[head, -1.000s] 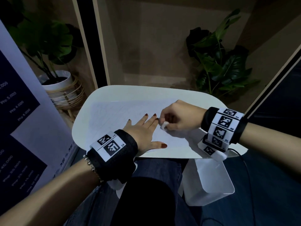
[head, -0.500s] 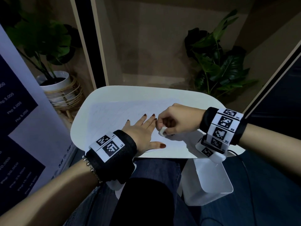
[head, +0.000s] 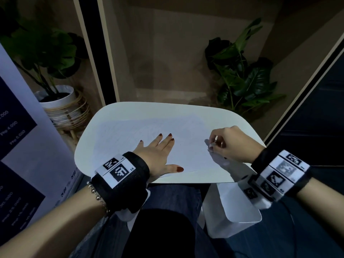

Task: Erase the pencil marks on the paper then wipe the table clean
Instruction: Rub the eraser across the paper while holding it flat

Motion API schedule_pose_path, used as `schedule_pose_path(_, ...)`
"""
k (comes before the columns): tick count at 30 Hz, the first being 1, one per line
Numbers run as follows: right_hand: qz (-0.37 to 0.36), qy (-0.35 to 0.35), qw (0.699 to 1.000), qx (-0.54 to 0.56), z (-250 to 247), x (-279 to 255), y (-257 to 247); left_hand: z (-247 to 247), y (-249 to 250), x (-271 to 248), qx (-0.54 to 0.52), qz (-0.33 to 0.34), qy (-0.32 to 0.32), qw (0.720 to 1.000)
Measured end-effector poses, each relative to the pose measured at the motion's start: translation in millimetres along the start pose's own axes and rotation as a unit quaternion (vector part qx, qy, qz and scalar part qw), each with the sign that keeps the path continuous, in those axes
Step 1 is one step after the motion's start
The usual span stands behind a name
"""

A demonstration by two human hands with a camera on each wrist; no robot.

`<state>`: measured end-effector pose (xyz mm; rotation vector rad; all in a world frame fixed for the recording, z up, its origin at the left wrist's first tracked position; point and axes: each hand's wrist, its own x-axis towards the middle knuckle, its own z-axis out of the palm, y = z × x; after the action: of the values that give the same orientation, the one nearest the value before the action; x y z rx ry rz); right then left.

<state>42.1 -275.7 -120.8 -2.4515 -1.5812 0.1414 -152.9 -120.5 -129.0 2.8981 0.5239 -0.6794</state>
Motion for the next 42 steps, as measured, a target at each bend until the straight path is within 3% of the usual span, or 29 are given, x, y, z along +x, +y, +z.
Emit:
schedule_pose_path(4,-0.001,0.009,0.999,0.051,1.7,-15.1,3.4,-2.8,-3.6,-0.8,0.001,0.010,-0.008,1.000)
schedule_pose_path(15,-0.058,-0.081,0.989,0.107,-8.8,-29.2,-8.9,-1.0,-0.5,-1.7,-0.018,-0.005,0.015,1.000)
schedule_pose_path(20,-0.035,0.022,0.989,0.141,-13.4,-14.2,-11.2,-0.5,-1.2,-0.4,-0.013,-0.005,0.024,1.000)
schedule_pose_path(24,-0.102,-0.037,0.987,0.116,1.7,-15.0,-34.0,-3.1,-4.0,0.4,-0.010,0.003,0.014,1.000)
schedule_pose_path(27,-0.071,-0.073,0.991,0.088,-1.5,-3.7,-23.0,-0.7,-1.8,0.8,-0.008,-0.001,0.018,1.000)
schedule_pose_path(31,0.004,-0.025,0.999,-0.031,-17.0,19.2,-2.7,2.4,-1.6,2.3,0.001,0.001,0.016,1.000)
schedule_pose_path(35,0.018,-0.007,1.000,0.016,-29.1,29.9,-0.5,2.0,-2.3,2.6,0.003,0.003,0.010,1.000)
schedule_pose_path(38,-0.015,-0.015,0.998,0.065,-24.4,27.4,-11.0,2.0,-2.1,2.3,0.003,0.004,0.011,1.000)
schedule_pose_path(42,-0.086,-0.082,0.985,0.127,-0.9,17.5,-30.5,2.1,-1.4,2.5,0.007,0.000,0.011,1.000)
